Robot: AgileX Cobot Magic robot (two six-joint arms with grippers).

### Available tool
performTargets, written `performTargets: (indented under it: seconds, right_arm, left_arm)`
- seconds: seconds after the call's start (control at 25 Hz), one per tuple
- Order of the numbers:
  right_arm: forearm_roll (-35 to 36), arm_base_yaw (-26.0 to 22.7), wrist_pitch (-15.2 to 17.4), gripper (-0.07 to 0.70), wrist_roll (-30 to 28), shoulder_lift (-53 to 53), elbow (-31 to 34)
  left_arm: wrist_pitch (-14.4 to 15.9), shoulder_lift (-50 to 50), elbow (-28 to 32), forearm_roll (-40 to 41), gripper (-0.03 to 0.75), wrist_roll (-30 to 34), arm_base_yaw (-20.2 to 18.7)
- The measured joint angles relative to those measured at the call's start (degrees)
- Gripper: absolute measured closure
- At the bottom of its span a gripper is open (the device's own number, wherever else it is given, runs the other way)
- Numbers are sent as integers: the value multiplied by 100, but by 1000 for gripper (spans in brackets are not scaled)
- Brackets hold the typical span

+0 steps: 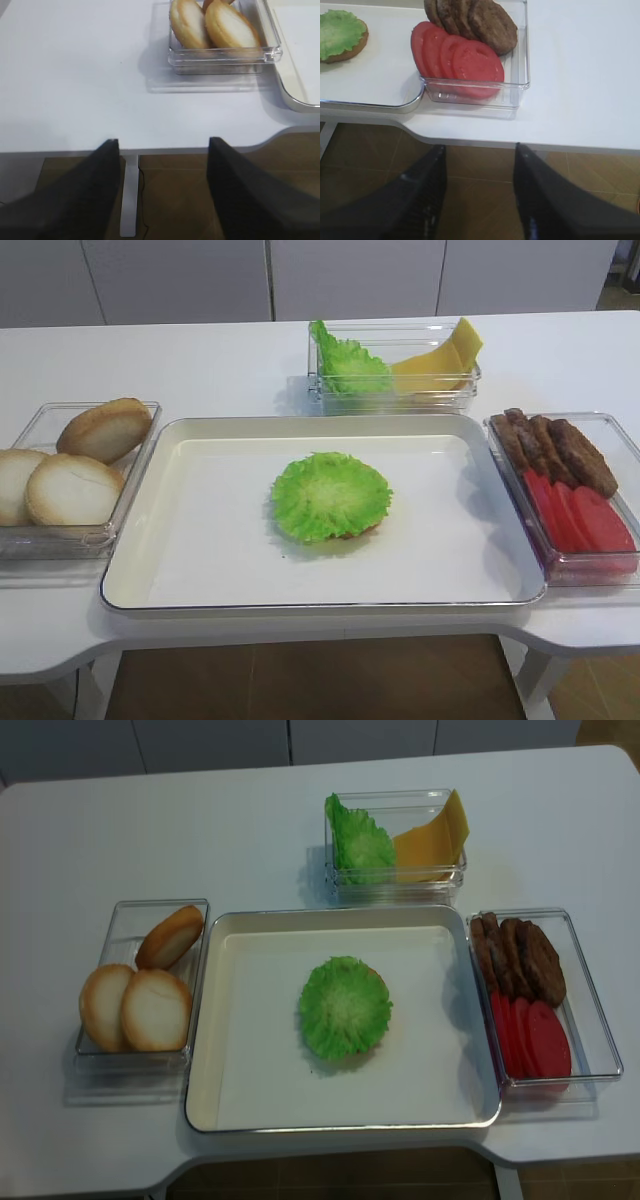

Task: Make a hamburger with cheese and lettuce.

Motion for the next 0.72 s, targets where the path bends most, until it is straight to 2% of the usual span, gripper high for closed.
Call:
performTargets:
  seconds: [0.72]
  right_arm:
    - [-4,0,0,277,0,0,8]
  left_arm:
    - [0,0,0,0,300,0,0]
